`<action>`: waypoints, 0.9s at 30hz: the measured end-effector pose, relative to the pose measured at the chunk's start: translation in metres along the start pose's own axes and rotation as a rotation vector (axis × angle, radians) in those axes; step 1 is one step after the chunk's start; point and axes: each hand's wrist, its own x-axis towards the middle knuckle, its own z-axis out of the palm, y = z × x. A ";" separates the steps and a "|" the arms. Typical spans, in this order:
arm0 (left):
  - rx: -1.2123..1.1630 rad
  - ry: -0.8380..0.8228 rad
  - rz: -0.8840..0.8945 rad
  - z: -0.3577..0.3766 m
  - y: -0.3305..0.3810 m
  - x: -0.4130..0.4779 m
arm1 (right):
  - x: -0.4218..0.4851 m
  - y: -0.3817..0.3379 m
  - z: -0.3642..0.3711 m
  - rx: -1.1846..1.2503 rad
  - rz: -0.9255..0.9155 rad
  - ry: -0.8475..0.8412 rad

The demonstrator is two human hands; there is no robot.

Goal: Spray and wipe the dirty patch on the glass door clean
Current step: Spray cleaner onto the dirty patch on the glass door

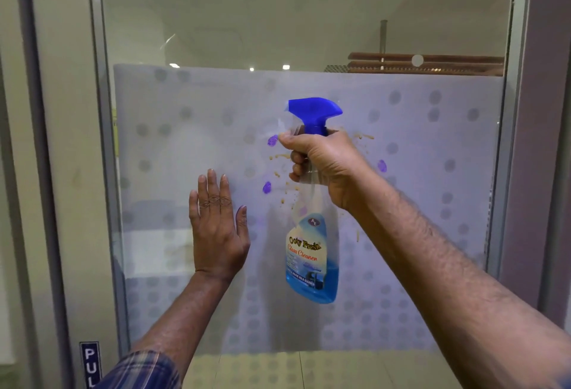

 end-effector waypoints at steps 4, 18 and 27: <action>-0.015 0.002 0.003 0.000 -0.001 -0.001 | -0.010 0.026 0.005 -0.078 0.038 -0.009; -0.014 -0.003 -0.001 0.001 -0.001 -0.002 | -0.065 0.091 -0.046 -0.077 0.096 0.220; -0.009 -0.018 0.002 0.001 -0.001 -0.002 | -0.067 0.078 -0.089 -0.017 -0.010 0.470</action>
